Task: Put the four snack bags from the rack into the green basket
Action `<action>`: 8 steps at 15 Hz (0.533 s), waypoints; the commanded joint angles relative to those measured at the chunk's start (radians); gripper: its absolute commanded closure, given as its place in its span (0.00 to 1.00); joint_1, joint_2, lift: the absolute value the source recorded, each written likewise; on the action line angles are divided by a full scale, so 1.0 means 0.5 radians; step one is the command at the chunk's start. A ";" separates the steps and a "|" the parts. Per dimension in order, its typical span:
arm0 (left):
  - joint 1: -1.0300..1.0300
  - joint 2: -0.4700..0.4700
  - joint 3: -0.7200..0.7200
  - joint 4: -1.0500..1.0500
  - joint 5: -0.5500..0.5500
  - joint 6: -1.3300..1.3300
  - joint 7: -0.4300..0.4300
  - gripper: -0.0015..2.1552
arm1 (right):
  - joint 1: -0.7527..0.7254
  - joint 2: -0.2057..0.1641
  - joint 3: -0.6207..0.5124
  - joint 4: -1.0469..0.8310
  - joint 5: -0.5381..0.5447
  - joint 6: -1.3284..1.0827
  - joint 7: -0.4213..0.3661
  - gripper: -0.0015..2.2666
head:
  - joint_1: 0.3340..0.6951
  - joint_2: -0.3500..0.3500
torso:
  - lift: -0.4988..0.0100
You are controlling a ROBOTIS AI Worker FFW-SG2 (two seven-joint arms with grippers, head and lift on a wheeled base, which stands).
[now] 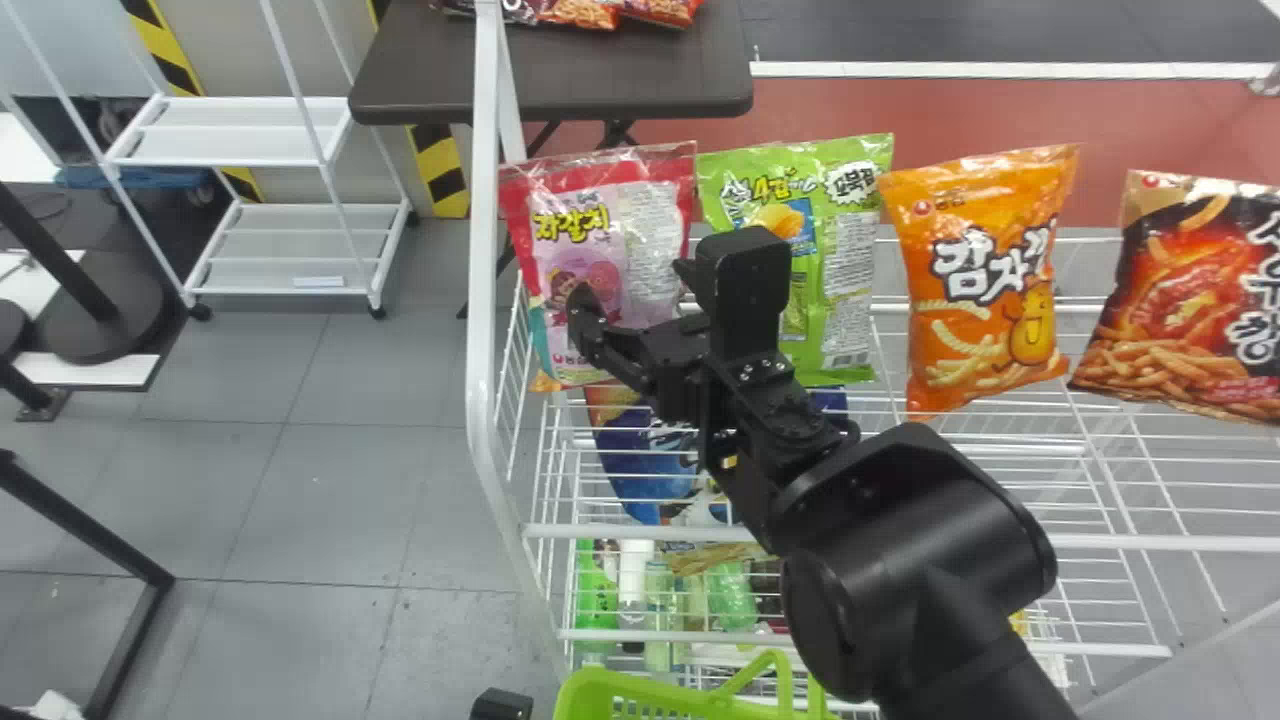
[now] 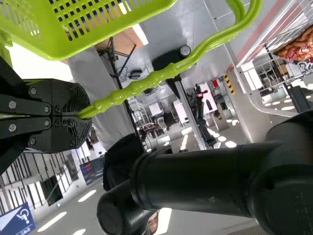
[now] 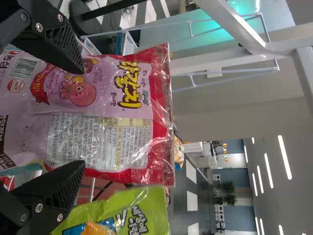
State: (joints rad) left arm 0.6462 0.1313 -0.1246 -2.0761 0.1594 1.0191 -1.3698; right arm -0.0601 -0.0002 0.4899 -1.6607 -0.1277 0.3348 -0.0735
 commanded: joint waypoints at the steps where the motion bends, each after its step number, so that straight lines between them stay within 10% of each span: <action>1: -0.010 0.010 0.007 0.007 0.003 0.004 0.003 0.87 | -0.088 0.002 0.029 0.109 0.062 0.041 0.000 0.09 | 1.00 0.60 | 0.97; 2: -0.016 0.010 0.007 0.010 0.003 0.004 0.003 0.87 | -0.116 0.002 0.029 0.137 0.068 0.065 0.000 0.11 | 1.00 0.60 | 0.97; 5: -0.041 0.010 0.007 0.035 0.016 0.004 0.003 0.87 | -0.116 0.002 -0.004 0.137 0.090 0.194 0.236 0.87 | 1.00 0.63 | 0.97; 8: -0.056 0.010 -0.002 0.038 0.013 0.016 0.006 0.87 | -0.061 0.002 0.008 -0.020 0.136 0.421 0.245 0.93 | 1.00 0.64 | 0.97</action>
State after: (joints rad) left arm 0.6228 0.1365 -0.1221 -2.0578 0.1679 1.0239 -1.3673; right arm -0.1057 0.0000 0.4891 -1.6355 -0.0769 0.5052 0.0508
